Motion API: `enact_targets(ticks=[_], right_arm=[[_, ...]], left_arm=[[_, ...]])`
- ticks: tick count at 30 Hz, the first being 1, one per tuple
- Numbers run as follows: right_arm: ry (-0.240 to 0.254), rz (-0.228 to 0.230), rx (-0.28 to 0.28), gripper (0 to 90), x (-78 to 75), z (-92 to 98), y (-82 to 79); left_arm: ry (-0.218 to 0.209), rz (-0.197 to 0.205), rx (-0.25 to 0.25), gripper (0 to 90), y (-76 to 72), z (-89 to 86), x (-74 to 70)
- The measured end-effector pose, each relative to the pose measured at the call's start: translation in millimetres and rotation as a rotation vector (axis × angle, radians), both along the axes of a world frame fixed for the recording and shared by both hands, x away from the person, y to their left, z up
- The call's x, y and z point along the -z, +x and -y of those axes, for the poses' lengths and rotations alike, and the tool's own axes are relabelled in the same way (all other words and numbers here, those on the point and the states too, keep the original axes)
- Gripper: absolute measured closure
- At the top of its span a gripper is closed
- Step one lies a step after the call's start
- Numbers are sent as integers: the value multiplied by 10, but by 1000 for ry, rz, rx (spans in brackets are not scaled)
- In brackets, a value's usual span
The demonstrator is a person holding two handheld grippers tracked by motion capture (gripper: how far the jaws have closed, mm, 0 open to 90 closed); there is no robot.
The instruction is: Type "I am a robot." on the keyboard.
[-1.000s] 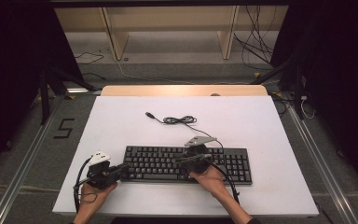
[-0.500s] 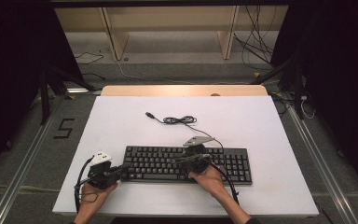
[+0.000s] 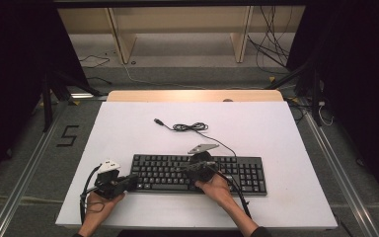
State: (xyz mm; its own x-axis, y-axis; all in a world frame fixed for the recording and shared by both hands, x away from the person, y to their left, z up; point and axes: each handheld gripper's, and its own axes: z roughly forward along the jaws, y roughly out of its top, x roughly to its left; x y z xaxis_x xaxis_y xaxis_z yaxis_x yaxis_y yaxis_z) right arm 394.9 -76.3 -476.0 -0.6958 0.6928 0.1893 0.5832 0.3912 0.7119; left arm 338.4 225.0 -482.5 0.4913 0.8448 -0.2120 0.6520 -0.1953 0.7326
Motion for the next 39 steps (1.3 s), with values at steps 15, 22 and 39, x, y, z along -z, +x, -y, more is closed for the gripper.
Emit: enact_targets(ticks=[15, 22, 39], right_arm=[[-14, 1, -1, 900, 35, -19, -3], [-10, -3, 3, 900, 33, -17, -3], [65, -5, -2, 859, -78, 42, -39]], left_arm=[[11, -12, 2, 892, 8, 12, 25], [10, -13, 1, 891, 8, 12, 22], [-56, 37, -6, 848, -33, -19, -84]])
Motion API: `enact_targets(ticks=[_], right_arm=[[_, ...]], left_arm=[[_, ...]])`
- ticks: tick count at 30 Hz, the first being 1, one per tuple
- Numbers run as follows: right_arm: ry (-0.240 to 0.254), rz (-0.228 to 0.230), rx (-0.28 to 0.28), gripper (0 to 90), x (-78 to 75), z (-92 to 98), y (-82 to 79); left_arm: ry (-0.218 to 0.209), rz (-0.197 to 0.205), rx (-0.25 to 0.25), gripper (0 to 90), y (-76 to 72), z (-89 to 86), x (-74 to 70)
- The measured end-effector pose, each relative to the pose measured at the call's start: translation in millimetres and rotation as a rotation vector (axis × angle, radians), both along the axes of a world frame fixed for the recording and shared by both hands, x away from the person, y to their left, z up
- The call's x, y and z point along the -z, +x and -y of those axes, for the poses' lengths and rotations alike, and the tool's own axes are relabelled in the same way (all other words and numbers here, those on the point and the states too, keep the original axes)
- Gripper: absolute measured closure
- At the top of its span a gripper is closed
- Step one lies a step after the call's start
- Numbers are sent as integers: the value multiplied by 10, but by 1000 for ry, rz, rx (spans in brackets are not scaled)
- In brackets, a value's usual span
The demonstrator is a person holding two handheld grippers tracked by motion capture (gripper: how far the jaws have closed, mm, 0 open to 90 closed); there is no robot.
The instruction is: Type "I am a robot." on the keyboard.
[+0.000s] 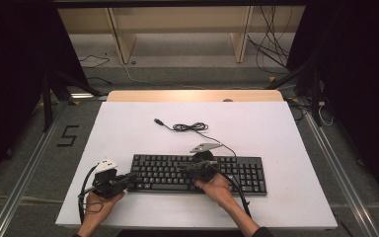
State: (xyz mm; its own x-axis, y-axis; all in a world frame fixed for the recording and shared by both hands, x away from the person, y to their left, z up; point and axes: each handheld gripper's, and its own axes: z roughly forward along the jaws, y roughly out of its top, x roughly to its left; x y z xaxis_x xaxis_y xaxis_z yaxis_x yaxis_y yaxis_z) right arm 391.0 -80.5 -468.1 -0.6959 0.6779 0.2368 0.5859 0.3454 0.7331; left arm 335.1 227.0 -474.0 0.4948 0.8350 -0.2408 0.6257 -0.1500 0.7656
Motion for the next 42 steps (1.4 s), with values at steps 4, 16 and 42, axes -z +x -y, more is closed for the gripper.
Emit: enact_targets(ticks=[4, 16, 42], right_arm=[[22, 1, -22, 771, -34, 11, -31], [49, 17, -90, 502, -130, 1, -169], [48, 9, -170, 660, -103, -77, -385]], left_arm=[[-22, 3, 5, 765, -5, 5, -6], [-90, 29, 42, 494, -28, 36, -40], [-131, 91, 48, 282, -67, 45, -84]])
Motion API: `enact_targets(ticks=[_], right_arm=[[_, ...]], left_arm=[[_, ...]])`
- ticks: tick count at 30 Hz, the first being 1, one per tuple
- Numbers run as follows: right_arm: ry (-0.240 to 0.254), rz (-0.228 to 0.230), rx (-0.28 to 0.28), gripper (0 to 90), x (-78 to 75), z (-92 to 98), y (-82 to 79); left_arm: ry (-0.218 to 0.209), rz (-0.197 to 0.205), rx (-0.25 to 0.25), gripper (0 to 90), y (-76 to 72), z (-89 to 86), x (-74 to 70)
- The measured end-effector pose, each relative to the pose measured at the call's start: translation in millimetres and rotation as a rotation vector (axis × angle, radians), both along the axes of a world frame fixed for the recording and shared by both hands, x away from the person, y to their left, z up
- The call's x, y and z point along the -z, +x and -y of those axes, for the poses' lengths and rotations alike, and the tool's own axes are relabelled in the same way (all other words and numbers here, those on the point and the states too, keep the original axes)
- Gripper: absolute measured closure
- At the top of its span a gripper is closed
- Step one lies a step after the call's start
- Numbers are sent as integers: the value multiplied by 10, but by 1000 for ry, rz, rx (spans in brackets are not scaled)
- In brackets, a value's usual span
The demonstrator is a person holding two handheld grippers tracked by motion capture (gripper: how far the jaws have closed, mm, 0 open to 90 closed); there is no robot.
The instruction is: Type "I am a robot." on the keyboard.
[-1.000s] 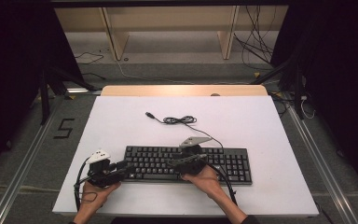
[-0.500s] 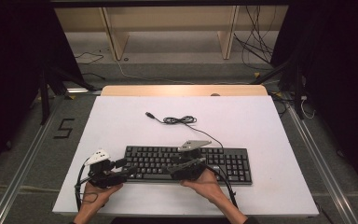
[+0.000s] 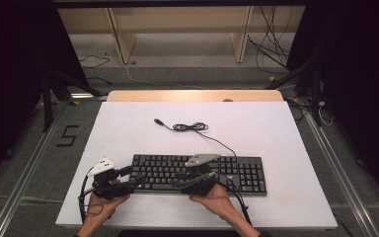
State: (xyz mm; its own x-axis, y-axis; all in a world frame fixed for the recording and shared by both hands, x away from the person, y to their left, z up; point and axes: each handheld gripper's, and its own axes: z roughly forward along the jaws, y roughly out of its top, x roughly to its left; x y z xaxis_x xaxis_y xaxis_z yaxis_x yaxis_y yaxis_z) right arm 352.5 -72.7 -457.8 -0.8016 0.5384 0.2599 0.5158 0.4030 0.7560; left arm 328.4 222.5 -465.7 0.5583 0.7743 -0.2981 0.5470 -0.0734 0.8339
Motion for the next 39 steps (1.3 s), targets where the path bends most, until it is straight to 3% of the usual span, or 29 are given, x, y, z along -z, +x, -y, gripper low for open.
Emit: enact_targets(ticks=[7, 14, 39], right_arm=[[-26, -3, -2, 811, 44, -11, -24], [-59, -7, -4, 898, 105, -33, -30], [-113, -7, -5, 900, 248, -67, -13]], left_arm=[[-3, 11, 0, 272, -5, -5, -7], [-3, 18, 6, 267, -15, 4, -10], [-8, 41, 16, 265, -35, 13, -19]])
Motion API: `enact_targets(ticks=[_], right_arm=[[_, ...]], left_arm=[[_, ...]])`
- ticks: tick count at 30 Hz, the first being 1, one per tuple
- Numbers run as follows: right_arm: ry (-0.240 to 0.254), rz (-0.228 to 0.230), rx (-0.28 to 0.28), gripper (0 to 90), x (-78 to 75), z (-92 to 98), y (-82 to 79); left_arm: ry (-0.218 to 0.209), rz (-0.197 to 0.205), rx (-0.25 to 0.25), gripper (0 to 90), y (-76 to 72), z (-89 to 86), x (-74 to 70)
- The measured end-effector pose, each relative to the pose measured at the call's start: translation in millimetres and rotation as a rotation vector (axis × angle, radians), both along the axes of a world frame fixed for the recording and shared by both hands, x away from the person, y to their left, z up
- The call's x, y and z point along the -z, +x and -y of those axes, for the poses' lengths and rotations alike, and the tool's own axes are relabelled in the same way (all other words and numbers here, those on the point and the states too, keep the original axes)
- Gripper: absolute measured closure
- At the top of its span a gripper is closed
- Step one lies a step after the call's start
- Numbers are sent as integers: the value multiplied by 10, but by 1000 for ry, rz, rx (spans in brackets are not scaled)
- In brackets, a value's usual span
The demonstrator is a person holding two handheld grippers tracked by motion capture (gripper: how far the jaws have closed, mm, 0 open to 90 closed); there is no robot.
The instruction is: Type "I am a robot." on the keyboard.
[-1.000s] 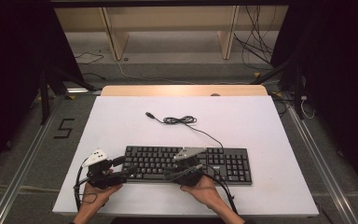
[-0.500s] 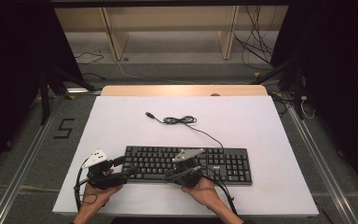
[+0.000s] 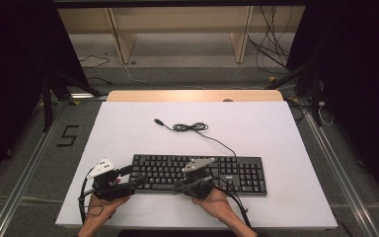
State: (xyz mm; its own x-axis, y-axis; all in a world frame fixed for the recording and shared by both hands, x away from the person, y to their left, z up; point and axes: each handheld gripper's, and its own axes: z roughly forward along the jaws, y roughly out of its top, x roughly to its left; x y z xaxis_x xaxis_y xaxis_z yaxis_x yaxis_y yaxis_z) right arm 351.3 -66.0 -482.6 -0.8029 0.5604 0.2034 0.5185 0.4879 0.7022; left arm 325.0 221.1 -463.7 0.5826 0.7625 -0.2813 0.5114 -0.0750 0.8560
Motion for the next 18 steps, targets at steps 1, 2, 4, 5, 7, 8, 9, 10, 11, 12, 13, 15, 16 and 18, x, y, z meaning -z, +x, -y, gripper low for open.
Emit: enact_targets(ticks=[1, 2, 4, 5, 7, 8, 9, 10, 11, 12, 13, 15, 16, 18], right_arm=[[0, 0, 0, 900, 0, 0, 0], [0, 0, 0, 900, 0, 0, 0], [0, 2, 2, 900, 1, -6, -5], [3, -1, 3, 900, 2, -5, -3], [3, -1, 3, 900, 2, -5, -3], [3, -1, 3, 900, 2, -5, -3], [3, -1, 3, 900, 2, -5, -3], [3, -1, 3, 900, 2, -5, -3], [3, -1, 3, 900, 2, -5, -3], [3, -1, 3, 900, 2, -5, -3], [3, -1, 3, 900, 2, -5, -3], [81, 0, 12, 787, -118, 81, -28], [81, 0, 12, 787, -118, 81, -28], [81, 0, 12, 787, -118, 81, -28]], left_arm=[[0, -1, -2, 265, 1, -4, 1], [0, -1, -2, 265, 1, -4, 1], [0, -2, -3, 265, 4, -8, 3], [0, -2, -3, 265, 4, -8, 3], [0, -2, -3, 265, 4, -8, 3], [0, -2, -3, 265, 4, -8, 3], [0, -2, -3, 265, 4, -8, 3], [0, -2, -3, 265, 4, -8, 3], [0, -2, -3, 265, 4, -8, 3], [9, -14, -24, 265, 41, -8, 21], [9, -14, -24, 282, 41, -8, 21], [9, -14, -24, 282, 41, -8, 21], [9, -14, -24, 282, 41, -8, 21], [9, -14, -24, 282, 41, -8, 21]])
